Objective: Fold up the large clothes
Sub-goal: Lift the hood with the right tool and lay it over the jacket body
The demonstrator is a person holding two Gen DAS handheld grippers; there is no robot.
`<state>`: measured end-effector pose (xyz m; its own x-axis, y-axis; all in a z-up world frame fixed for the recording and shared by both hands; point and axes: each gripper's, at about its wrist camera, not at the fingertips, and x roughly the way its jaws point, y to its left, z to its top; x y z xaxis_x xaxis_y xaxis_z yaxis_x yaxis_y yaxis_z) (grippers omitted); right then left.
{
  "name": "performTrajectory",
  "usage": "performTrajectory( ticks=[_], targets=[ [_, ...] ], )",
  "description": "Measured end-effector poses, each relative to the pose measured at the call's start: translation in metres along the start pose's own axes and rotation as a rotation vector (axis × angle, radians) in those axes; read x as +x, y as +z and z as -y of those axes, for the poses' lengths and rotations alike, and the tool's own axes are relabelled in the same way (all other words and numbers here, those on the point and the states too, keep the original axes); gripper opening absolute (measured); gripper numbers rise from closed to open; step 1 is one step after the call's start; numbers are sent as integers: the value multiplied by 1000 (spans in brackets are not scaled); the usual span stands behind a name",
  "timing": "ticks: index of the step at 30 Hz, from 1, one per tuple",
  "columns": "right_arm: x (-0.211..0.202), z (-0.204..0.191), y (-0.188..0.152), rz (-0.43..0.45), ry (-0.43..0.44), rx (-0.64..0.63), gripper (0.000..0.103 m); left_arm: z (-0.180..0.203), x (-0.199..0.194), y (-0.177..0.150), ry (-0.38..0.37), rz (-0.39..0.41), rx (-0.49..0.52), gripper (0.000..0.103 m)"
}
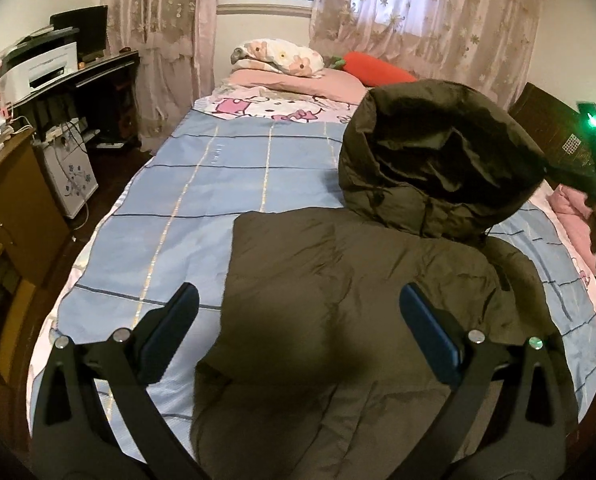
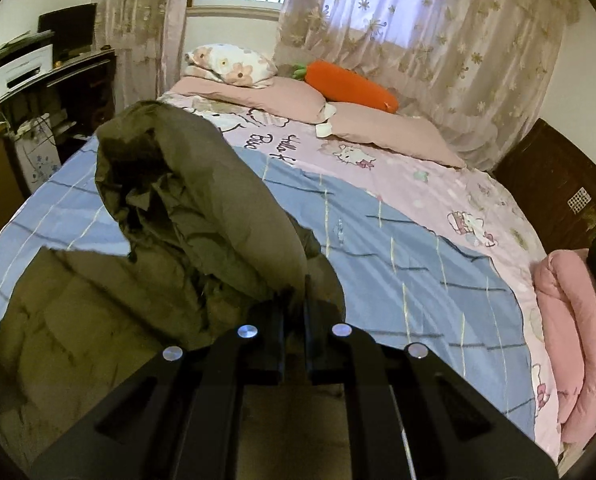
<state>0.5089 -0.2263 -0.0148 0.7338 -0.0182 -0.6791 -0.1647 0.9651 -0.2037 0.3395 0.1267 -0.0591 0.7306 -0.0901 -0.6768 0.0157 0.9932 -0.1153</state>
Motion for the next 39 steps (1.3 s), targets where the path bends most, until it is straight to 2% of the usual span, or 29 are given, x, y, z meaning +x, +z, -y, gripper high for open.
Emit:
performTrajectory(
  ticks=[7, 11, 17, 29, 37, 39],
  targets=[
    [-26, -2, -51, 15, 14, 25, 7, -12, -14, -10, 15, -5, 23, 101],
    [-33, -1, -75, 10, 27, 41, 7, -26, -20, -11, -10, -6, -7, 101],
    [-38, 1, -108, -17, 28, 72, 7, -37, -23, -11, 2, -1, -40, 101],
    [-32, 10, -139, -62, 28, 110, 7, -4, -39, -3, -24, 45, 36, 101],
    [-27, 47, -152, -90, -1, 217, 3, 15, -32, -3, -48, 40, 72, 101],
    [-20, 58, -162, -126, 3, 238, 3, 19, -32, -4, -48, 41, 84, 101]
  ],
)
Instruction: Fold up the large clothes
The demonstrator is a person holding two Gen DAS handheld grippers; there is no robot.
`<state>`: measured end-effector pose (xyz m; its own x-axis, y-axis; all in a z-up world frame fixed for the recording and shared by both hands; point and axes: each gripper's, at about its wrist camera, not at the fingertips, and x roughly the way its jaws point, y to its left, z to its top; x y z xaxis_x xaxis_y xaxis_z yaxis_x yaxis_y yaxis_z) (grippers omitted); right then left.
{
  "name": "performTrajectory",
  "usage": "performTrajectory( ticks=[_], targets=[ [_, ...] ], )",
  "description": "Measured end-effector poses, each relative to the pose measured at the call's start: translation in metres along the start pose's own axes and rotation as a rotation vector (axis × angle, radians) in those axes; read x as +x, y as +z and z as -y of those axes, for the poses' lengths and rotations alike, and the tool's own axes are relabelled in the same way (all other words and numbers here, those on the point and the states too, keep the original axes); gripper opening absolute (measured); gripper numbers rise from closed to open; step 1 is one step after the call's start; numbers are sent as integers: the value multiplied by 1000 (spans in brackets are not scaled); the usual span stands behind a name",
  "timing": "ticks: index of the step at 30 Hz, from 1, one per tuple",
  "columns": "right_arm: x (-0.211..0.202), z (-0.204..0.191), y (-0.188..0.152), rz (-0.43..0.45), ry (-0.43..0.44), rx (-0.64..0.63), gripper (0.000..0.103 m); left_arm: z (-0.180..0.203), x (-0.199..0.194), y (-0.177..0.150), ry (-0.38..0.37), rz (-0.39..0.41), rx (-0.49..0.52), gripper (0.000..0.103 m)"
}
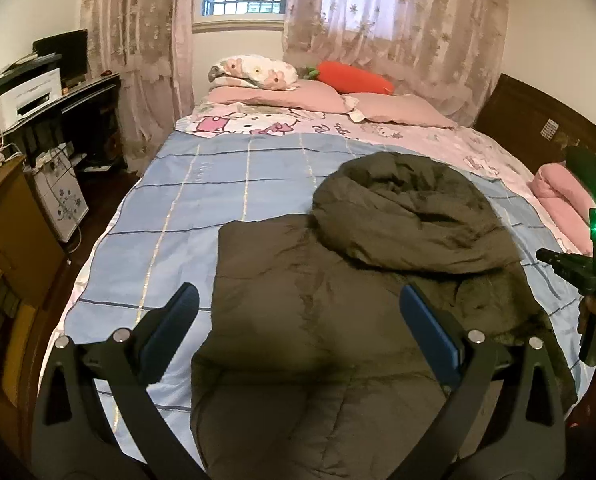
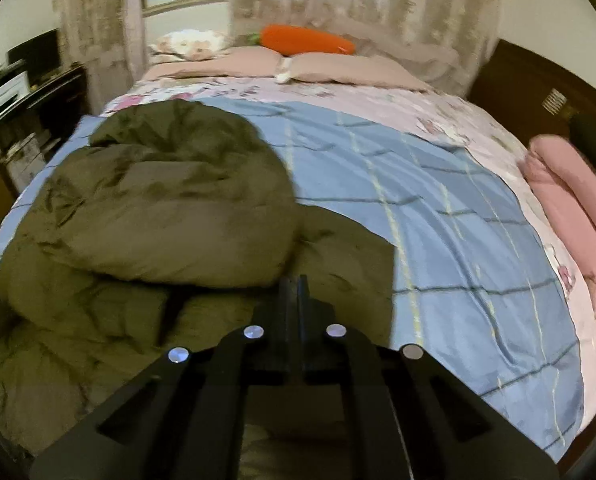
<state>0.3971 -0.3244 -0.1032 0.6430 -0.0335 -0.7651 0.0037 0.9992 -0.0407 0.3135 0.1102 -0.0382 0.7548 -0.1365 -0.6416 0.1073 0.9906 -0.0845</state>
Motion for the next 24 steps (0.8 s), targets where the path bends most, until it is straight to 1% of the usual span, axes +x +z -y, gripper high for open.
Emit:
performTrajectory(
  ticks=[2, 5, 6, 7, 8, 9, 10, 11, 12, 14, 16, 17, 19, 21, 23, 24],
  targets=[
    [3, 3, -9, -14, 4, -20, 3, 2, 1, 0, 0, 2, 5, 101],
    [-8, -13, -18, 11, 23, -71, 4, 4, 1, 0, 3, 2, 4, 101],
    [-14, -20, -18, 19, 30, -73, 13, 4, 2, 0, 6, 2, 2, 101],
    [-25, -33, -18, 42, 50, -89, 25, 5, 2, 0, 10, 1, 1, 101],
    [-36, -46, -18, 78, 66, -101, 62, 5, 3, -1, 13, 1, 0, 101],
    [-52, -61, -18, 145, 97, -90, 94, 5, 3, -1, 17, 1, -1, 101],
    [-64, -69, -18, 196, 143, -66, 102, 3, 3, -2, 21, 1, -3, 101],
    [-75, -83, -18, 235, 251, -20, 102, 1, 3, -2, 26, 1, -7, 101],
    [-78, -95, -18, 226, 349, 22, 102, -2, 3, -1, 32, 0, -13, 101],
    [-72, -117, -17, 189, 474, 115, 102, -11, 3, -1, 39, -2, -39, 101],
    [-56, -137, -19, 156, 561, 209, 102, -19, 1, -2, 42, 0, -56, 101],
    [-46, -146, -20, 142, 587, 245, 102, -22, 0, -2, 45, 1, -62, 101],
    [-27, -158, -19, 125, 607, 305, 101, -29, -3, -3, 47, 7, -71, 101],
    [-1, -166, -18, 71, 624, 398, 87, -33, -5, -4, 46, 9, -74, 101],
    [16, -169, -17, 31, 616, 458, 79, -38, -6, -5, 48, 8, -80, 101],
    [23, -168, -15, 22, 615, 477, 78, -40, -7, -5, 47, 8, -82, 101]
  ],
)
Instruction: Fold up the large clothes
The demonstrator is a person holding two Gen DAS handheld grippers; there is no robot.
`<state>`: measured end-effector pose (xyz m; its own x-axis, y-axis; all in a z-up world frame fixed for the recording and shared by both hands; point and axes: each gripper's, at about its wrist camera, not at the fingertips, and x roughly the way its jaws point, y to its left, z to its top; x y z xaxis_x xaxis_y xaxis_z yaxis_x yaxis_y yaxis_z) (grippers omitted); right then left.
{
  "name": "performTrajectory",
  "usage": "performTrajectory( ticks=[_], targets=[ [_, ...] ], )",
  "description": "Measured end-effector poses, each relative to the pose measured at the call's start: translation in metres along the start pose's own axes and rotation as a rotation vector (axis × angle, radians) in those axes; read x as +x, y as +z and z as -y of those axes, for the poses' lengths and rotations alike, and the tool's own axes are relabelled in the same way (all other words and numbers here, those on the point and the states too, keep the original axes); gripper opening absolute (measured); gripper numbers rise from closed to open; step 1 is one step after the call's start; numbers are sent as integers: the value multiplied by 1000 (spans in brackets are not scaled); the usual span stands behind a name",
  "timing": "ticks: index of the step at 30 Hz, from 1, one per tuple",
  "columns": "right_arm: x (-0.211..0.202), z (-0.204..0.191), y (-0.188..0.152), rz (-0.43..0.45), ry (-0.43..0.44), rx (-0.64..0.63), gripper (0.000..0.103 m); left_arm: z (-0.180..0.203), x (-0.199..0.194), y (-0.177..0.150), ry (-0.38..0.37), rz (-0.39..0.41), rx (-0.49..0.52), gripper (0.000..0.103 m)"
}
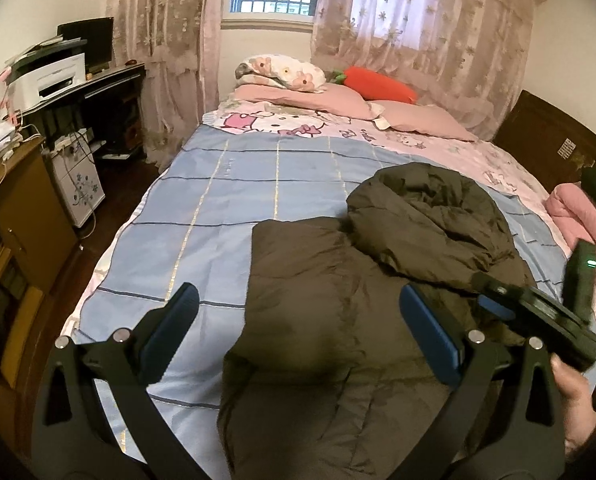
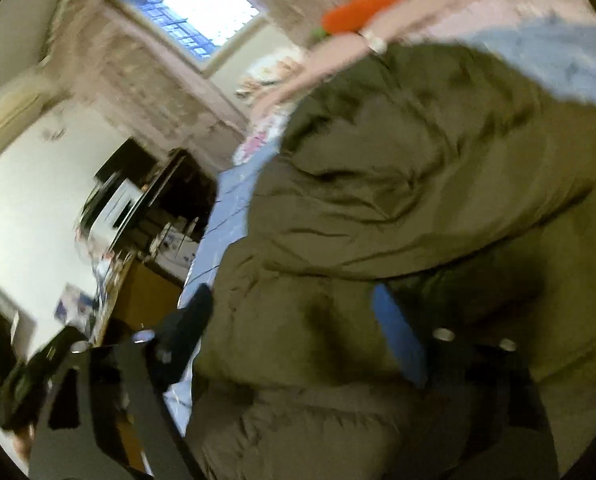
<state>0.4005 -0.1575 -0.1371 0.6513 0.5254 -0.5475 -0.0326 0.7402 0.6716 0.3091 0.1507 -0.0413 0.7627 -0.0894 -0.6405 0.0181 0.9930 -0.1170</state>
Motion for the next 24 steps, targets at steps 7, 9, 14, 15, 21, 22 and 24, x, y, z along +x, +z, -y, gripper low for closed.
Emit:
performTrajectory(
  ticks=[7, 9, 14, 15, 21, 22, 24],
  targets=[
    [24, 10, 12, 39, -11, 93, 57, -14, 0, -1, 2, -7, -24, 101],
    [27, 8, 16, 55, -7, 97, 47, -15, 0, -1, -1, -6, -26, 101],
    [31, 1, 17, 68, 7, 55, 17, -16, 0, -2, -3, -7, -27, 101],
    [28, 2, 18, 70, 11, 49, 13, -15, 0, -2, -2, -7, -27, 101],
    [-14, 4, 12, 81, 117, 46, 10, -9, 1, -2, -2, -13, -10, 101],
    [-21, 5, 12, 76, 141, 45, 10, -7, 1, -3, -4, -14, -5, 101],
    [-36, 9, 14, 66, 164, 37, 10, -4, 1, -3, -6, -16, 1, 101]
  ],
)
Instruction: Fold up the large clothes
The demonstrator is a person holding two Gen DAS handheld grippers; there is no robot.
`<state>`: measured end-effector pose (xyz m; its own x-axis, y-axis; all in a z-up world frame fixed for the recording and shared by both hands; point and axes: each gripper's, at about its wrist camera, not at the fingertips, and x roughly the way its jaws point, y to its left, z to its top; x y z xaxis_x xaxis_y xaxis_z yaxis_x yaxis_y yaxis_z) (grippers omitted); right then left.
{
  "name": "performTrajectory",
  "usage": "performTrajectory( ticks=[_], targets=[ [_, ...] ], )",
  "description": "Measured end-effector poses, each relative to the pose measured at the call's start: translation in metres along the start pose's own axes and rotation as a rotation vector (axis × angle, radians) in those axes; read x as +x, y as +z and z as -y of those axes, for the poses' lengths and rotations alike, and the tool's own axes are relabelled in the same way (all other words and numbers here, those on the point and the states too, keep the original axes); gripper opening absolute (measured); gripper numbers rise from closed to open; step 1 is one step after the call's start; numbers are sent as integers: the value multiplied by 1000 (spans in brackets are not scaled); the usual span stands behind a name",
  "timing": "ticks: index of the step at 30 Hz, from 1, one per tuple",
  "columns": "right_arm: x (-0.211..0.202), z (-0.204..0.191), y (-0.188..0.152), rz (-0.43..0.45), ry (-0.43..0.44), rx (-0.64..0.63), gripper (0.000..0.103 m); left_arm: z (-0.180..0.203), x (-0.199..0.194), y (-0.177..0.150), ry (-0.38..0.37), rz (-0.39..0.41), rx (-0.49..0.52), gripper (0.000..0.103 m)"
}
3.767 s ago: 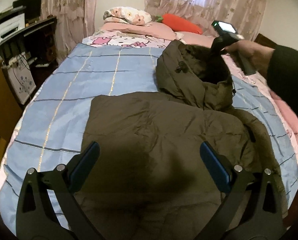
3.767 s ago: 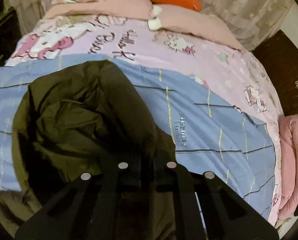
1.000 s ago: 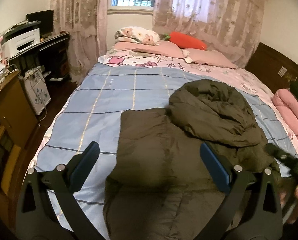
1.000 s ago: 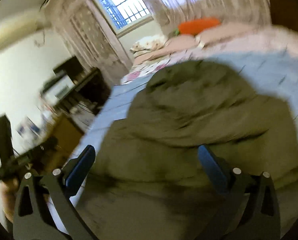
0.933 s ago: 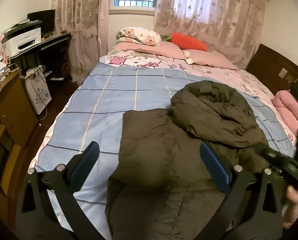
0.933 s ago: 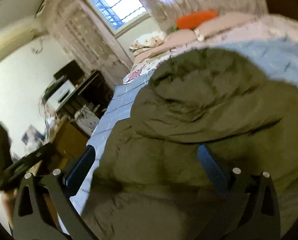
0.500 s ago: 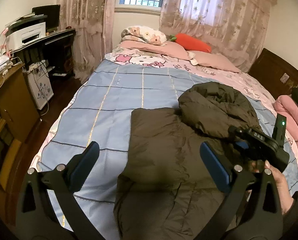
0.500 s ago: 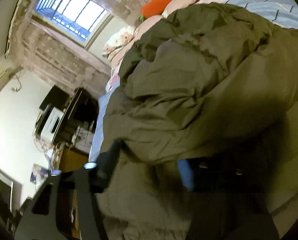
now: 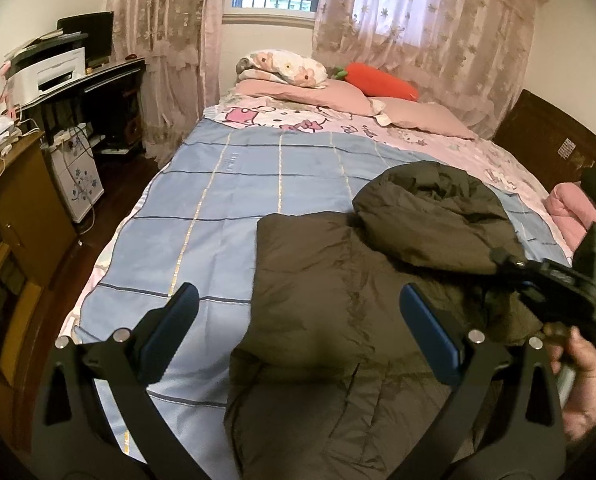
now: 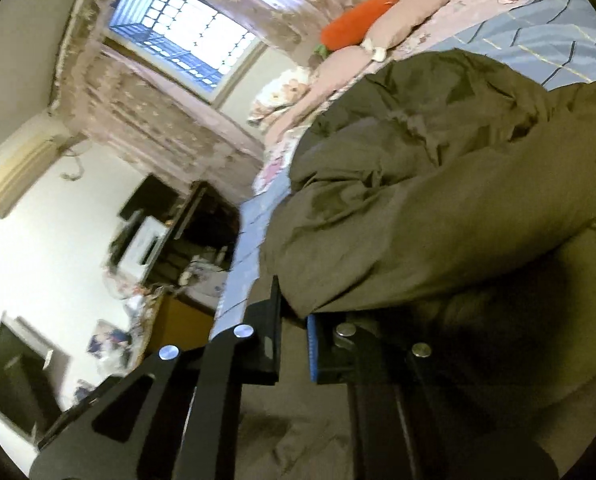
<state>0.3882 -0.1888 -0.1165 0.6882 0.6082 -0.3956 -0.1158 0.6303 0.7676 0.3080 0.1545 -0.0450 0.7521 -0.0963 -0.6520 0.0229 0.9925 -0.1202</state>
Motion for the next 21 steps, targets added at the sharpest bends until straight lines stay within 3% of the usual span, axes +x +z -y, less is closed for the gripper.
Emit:
performTrajectory(
  ticks=[4, 8, 13, 14, 15, 16, 17, 21],
  targets=[
    [-31, 12, 1, -33, 34, -1, 10, 8, 1, -1, -9, -11, 19, 101],
    [-56, 31, -3, -37, 11, -9, 2, 15, 4, -4, -7, -20, 44, 101],
    [-57, 42, -9, -61, 1, 47, 7, 22, 8, -5, -11, -27, 56, 101],
    [-55, 39, -13, -61, 7, 51, 28, 22, 9, -4, -11, -27, 54, 101],
    [-49, 34, -21, -64, 28, 69, 58, 22, 8, -5, -11, -26, 51, 101],
    [-44, 28, -28, -65, 45, 86, 68, 22, 8, -5, -13, -26, 49, 101],
    [-35, 23, -33, -73, 55, 94, 72, 24, 9, -5, -13, -27, 47, 101],
    [9, 2, -44, -64, 72, 120, 72, 26, 13, -4, -8, -32, 41, 101]
  ],
)
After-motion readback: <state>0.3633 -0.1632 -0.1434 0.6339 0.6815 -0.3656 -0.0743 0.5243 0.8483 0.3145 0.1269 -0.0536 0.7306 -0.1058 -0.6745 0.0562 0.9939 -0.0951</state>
